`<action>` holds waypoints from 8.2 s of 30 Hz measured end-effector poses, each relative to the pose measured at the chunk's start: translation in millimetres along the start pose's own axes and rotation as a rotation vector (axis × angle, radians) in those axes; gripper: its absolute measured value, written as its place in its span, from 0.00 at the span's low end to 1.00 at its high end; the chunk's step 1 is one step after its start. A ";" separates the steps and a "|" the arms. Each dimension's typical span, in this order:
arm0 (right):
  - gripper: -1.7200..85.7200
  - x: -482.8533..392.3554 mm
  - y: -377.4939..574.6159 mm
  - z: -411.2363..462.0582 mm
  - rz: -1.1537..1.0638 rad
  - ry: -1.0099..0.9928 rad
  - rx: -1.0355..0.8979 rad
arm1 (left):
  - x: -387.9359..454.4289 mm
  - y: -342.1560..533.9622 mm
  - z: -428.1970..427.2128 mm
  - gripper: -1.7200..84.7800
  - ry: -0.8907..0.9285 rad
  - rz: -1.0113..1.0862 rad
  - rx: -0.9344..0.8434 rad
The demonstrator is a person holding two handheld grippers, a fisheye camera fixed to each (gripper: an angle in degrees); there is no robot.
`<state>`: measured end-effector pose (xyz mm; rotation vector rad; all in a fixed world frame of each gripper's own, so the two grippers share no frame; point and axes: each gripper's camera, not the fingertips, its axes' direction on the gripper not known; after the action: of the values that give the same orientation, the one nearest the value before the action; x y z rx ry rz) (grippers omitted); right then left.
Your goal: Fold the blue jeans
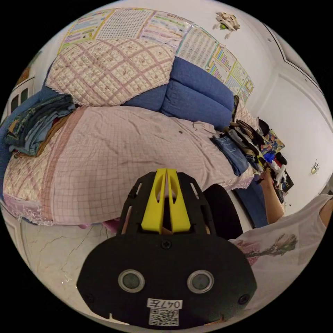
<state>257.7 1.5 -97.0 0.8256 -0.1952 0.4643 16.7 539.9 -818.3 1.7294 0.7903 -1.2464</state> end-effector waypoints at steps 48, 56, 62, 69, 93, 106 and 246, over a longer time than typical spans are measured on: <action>0.03 -624.1 218.4 258.2 -0.521 -0.493 -0.346 | -749.4 -260.3 -746.4 0.14 0.093 -0.983 0.703; 0.03 -678.1 245.7 295.4 -0.494 -0.526 -0.328 | -780.8 -297.0 -788.5 0.17 0.181 -1.079 0.620; 0.03 -721.0 268.2 324.3 -0.512 -0.526 -0.342 | -777.1 -320.1 -817.9 0.17 0.073 -1.043 0.563; 0.02 -769.1 296.4 351.6 -0.479 -0.570 -0.365 | -752.3 -335.8 -845.7 0.08 -0.129 -0.875 0.469; 0.15 -1152.6 357.7 410.8 -0.681 -1.206 -0.474 | -582.8 -60.5 -928.9 0.01 0.028 -0.621 0.497; 0.23 -1465.3 441.9 516.7 -0.823 -1.307 -0.673 | -616.7 90.0 -881.3 0.12 0.380 -0.752 0.588; 0.03 -1083.0 285.1 355.8 -1.424 -0.823 -0.472 | 53.6 439.2 224.2 0.01 -0.403 0.326 -0.173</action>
<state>-828.3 -444.0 -42.9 0.4688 -0.3910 -1.2439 313.6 143.9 -786.1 1.3422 0.3499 -1.2055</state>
